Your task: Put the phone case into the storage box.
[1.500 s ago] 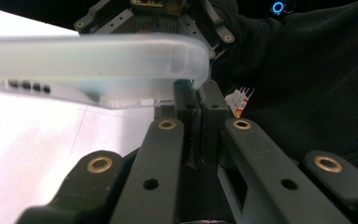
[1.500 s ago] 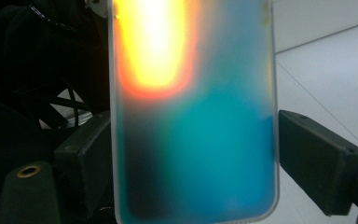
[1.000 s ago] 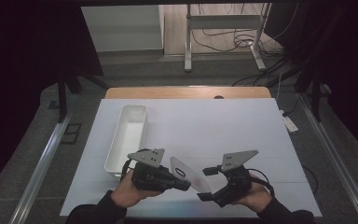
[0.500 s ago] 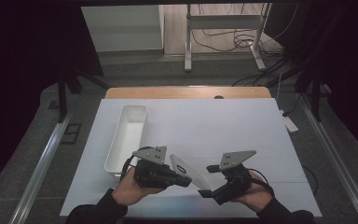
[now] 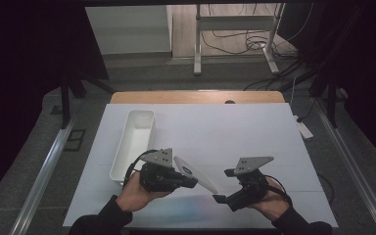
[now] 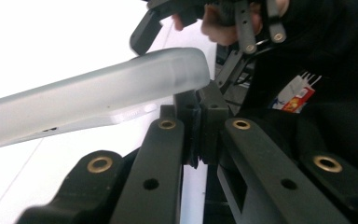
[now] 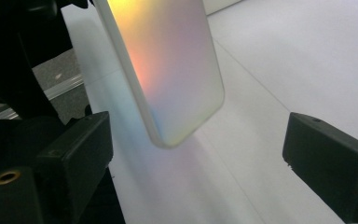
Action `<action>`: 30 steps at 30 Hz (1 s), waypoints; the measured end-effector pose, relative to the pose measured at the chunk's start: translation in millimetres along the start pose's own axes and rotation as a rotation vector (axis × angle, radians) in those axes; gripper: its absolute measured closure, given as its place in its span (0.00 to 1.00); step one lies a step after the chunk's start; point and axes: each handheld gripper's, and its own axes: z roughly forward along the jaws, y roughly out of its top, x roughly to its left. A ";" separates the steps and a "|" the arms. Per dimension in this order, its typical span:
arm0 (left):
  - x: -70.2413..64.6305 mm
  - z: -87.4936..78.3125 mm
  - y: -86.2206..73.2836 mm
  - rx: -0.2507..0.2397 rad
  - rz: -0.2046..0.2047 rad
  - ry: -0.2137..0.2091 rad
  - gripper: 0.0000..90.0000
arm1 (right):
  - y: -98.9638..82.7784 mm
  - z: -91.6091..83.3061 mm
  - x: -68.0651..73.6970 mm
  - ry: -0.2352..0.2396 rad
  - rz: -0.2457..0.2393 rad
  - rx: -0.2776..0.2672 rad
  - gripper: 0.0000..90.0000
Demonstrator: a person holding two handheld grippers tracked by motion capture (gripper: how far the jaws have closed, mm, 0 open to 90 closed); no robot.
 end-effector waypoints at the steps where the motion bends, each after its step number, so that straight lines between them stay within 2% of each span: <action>1: 0.6 -0.5 0.4 0.005 0.000 0.008 0.98 | -0.3 -1.2 -0.5 -0.008 0.006 -0.002 0.08; 10: 5.4 -3.0 3.3 0.025 0.000 0.062 0.98 | -4.8 -8.9 -3.7 -0.077 0.014 0.006 0.05; 30: 20.3 -9.8 8.1 0.056 -0.026 0.172 0.98 | -18.5 -25.8 -10.4 -0.167 0.036 0.015 0.00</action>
